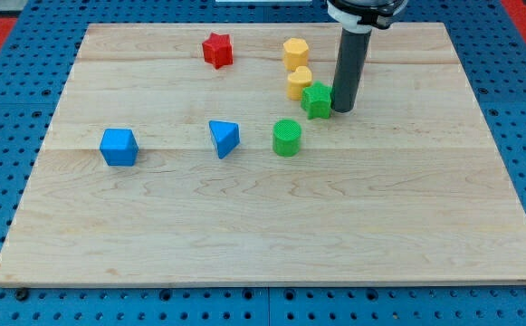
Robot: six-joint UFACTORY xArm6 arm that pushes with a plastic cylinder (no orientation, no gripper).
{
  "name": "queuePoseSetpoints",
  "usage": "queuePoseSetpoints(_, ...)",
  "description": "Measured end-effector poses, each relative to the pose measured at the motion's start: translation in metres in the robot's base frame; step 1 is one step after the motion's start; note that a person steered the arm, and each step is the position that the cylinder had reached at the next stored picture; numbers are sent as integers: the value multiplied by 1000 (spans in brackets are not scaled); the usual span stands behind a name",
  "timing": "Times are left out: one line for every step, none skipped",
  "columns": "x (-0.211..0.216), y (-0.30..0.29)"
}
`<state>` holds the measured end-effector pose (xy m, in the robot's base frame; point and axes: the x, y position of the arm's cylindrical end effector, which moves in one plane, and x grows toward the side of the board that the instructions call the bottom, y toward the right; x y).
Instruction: Move the green star to the top left of the green circle
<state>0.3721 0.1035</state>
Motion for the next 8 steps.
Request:
queuePoseSetpoints(-9, 13)
queuePoseSetpoints(-28, -13)
queuePoseSetpoints(-1, -16)
queuePoseSetpoints(14, -17)
queuePoseSetpoints(25, -1)
queuePoseSetpoints(33, -28)
queuePoseSetpoints(22, -17)
queuePoseSetpoints(2, -16)
